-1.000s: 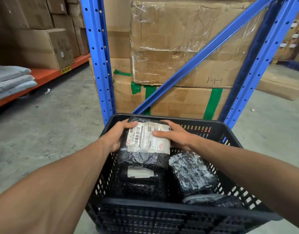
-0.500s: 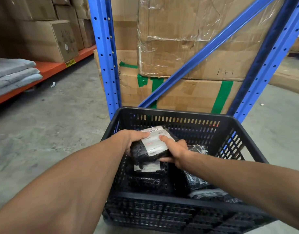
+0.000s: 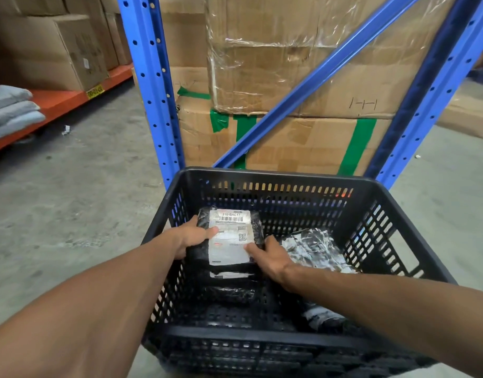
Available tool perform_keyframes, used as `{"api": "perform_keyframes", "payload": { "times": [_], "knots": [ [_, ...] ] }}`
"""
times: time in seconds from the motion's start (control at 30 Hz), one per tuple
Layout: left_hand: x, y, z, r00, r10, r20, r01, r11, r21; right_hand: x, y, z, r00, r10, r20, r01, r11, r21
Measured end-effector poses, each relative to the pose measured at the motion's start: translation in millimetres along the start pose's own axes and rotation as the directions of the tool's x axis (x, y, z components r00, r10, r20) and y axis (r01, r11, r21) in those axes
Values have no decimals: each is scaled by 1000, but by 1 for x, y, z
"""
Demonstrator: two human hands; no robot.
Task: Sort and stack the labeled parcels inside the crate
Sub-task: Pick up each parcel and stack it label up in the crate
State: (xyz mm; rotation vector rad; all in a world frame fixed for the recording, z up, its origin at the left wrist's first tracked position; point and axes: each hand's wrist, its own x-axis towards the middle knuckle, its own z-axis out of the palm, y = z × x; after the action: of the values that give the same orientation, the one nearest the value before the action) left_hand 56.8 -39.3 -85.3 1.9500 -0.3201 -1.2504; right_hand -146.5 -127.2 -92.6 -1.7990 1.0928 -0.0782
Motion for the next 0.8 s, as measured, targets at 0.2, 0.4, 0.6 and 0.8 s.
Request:
{"api": "perform_keyframes", "payload": {
  "times": [0.2, 0.4, 0.6, 0.8],
  "knots": [
    [1, 2, 13, 1000, -14, 10, 14, 1000, 9, 6, -3, -19, 992, 106, 64, -117, 970, 213],
    [1, -3, 2, 999, 42, 26, -42, 999, -1, -6, 4, -18, 974, 88, 208, -125, 978, 169],
    [-11, -1, 15, 995, 59, -77, -44, 983, 179, -9, -5, -28, 975, 75, 208, -94, 992, 84],
    [-17, 1, 20, 993, 42, -109, -9, 957, 290, -13, -9, -48, 943, 93, 319, -76, 995, -65]
  ]
}}
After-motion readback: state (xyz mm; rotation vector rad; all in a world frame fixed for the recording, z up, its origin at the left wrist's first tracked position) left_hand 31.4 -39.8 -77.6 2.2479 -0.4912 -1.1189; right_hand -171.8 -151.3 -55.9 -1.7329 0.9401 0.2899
